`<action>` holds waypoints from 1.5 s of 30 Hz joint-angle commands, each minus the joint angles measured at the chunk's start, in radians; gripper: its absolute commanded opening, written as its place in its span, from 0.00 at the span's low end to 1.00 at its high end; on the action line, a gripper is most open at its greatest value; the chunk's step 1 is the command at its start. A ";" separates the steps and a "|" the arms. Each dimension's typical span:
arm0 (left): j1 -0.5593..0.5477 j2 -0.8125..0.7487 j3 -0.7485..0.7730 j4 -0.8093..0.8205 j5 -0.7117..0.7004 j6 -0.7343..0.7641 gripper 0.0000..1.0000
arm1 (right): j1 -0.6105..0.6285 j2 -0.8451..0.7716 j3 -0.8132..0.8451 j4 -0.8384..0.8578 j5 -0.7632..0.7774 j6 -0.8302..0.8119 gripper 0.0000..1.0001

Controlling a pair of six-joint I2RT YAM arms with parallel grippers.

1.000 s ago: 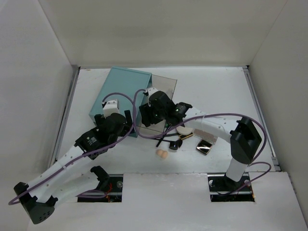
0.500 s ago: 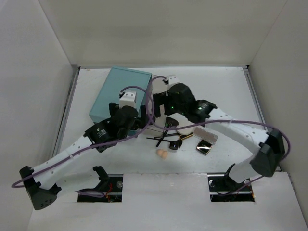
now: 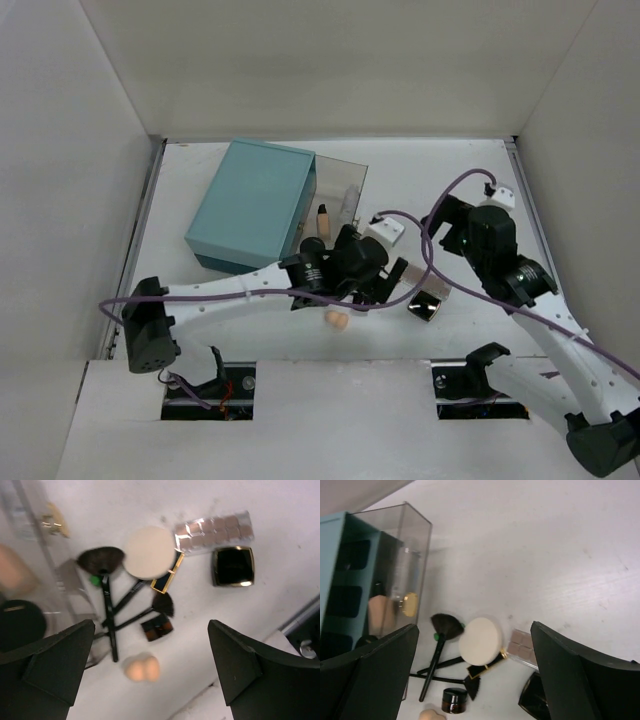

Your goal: Organize the makeup

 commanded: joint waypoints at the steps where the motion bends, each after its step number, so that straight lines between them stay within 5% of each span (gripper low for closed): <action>1: -0.012 0.064 0.053 0.028 0.127 -0.022 1.00 | -0.049 -0.071 -0.050 -0.027 0.008 0.068 1.00; 7: 0.028 0.209 0.066 0.002 0.320 -0.103 0.91 | -0.103 -0.141 -0.097 -0.039 -0.013 0.070 1.00; 17: 0.034 0.459 0.175 -0.190 0.026 -0.223 0.87 | -0.105 -0.155 -0.134 -0.039 -0.016 0.080 1.00; 27: 0.033 0.466 0.138 -0.213 0.059 -0.310 0.77 | -0.105 -0.154 -0.157 -0.042 -0.005 0.080 1.00; 40: 0.008 0.411 0.126 -0.218 0.060 -0.294 0.18 | -0.106 -0.167 -0.182 -0.044 -0.005 0.091 1.00; 45: -0.009 0.346 0.146 -0.197 0.055 -0.203 0.11 | -0.106 -0.171 -0.179 -0.042 -0.005 0.085 1.00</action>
